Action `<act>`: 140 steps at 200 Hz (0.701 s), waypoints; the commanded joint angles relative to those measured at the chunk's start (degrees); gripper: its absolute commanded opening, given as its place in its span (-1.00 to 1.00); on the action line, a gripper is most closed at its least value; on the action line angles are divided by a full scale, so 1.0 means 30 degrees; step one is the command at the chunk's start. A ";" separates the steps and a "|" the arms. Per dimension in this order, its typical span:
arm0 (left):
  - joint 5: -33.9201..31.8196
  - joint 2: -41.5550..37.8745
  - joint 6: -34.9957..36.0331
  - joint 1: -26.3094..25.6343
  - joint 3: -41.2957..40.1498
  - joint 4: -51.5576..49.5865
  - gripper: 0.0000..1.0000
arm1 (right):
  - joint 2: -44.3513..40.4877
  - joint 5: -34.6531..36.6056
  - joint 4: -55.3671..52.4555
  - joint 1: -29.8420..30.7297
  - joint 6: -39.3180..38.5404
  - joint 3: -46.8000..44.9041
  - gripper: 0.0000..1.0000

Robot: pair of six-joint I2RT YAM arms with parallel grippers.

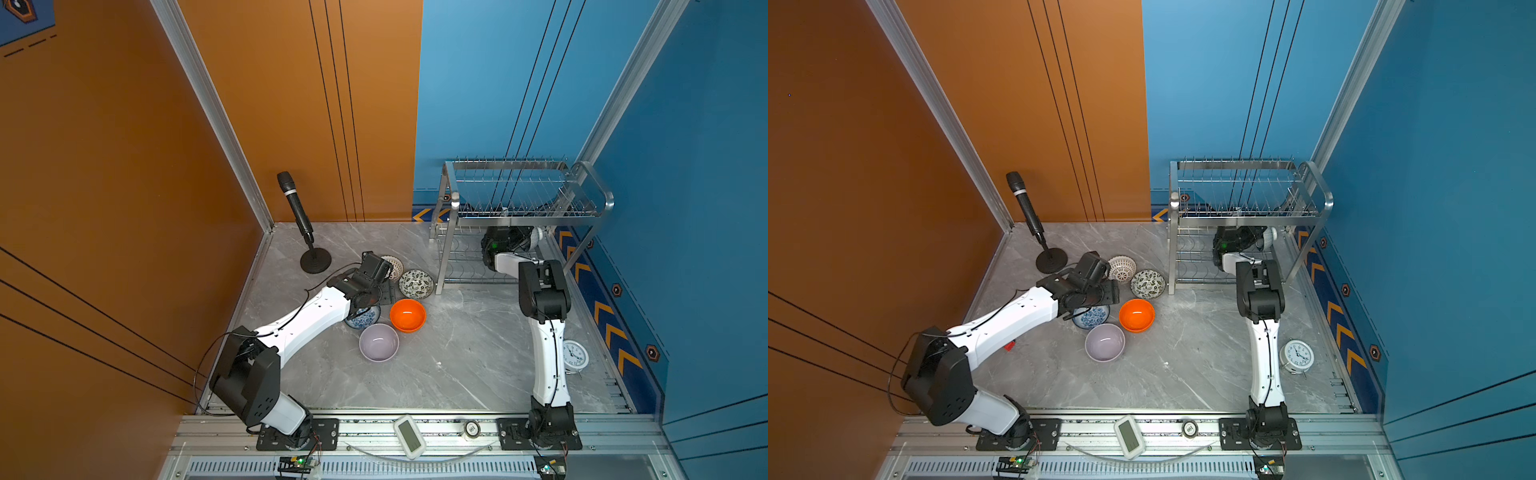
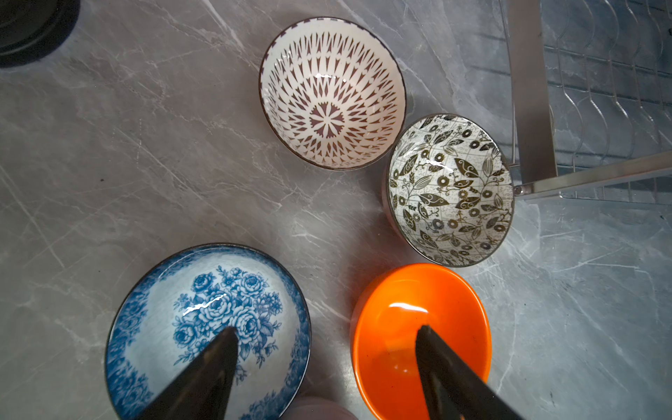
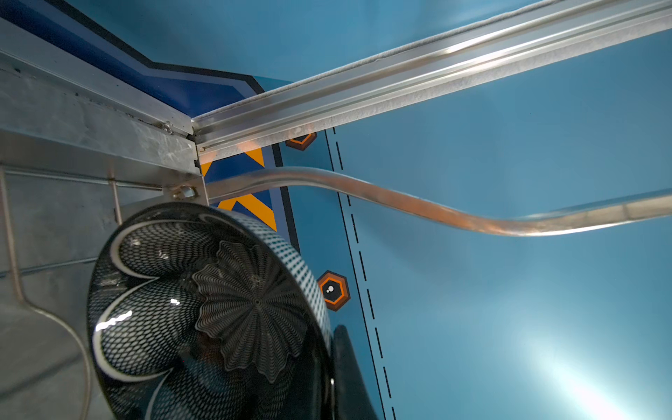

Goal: Load bowls into a dish rack
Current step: Place the bowl in the dish rack.

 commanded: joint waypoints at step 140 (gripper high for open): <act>-0.0333 0.0238 0.0205 0.0088 -0.0435 -0.0313 0.57 | 0.0782 0.0692 -0.1643 0.0853 0.1434 0.0396 -1.00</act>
